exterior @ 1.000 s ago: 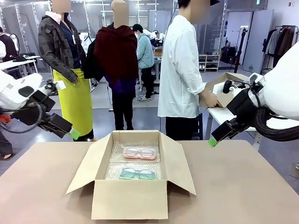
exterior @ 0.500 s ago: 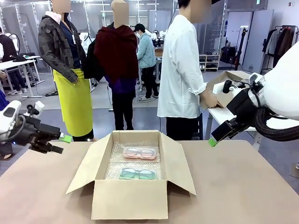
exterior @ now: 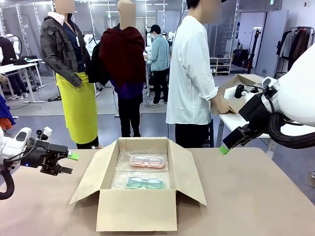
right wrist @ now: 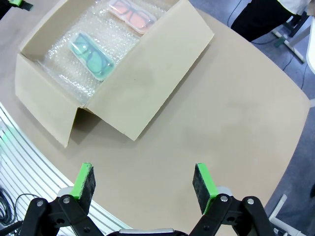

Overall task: Pack the glasses set securely to prepare it for shipping.
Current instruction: Position the Package Box on the left side of the table.

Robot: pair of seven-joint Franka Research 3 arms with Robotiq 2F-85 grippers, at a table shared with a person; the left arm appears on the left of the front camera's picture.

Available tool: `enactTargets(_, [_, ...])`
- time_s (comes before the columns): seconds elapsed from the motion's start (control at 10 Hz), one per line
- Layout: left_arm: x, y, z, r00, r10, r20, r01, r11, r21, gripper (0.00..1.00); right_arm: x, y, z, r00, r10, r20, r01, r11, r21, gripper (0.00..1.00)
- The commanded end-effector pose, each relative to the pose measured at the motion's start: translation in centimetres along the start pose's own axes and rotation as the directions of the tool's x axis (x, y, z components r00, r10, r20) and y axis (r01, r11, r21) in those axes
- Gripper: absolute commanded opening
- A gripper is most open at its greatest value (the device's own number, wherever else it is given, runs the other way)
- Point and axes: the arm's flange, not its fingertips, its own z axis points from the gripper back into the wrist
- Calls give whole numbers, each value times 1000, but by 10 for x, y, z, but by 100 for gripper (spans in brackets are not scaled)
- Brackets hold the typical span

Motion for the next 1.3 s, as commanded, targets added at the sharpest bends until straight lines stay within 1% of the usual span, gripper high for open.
enactTargets(0.0, [-6,-4,1,1000,-1,4,1,1000,-9,100,0,0,1,1000,15,10,-15,1000,4,100])
enactTargets(0.2, [-6,-4,1,1000,-1,4,1,1000,-9,100,0,0,1,1000,15,10,-15,1000,4,100])
enactTargets(0.3, [0,0,-1,1000,-2,-4,2,1000,5,100,0,0,1,1000,15,10,-15,1000,4,100])
enactTargets(0.4, [13,10,1,998,46,-45,-46,999,8,100,0,0,1,1000,15,10,-15,1000,4,100])
enactTargets(0.5, [21,22,-2,997,70,-18,-70,998,11,100,0,0,1,1000,15,10,-15,1000,4,100])
enactTargets(0.7, [28,35,-9,994,113,-11,-113,993,-44,100,0,0,1,1000,15,10,-15,1000,4,100])
enactTargets(1.0, [43,49,-26,985,172,-25,-173,984,-45,100,0,0,1,1000,15,10,-15,1000,4,100])
enactTargets(1.2, [45,60,-34,981,192,-36,-193,980,-52,100,0,0,1,1000,15,10,-15,1000,4,100])
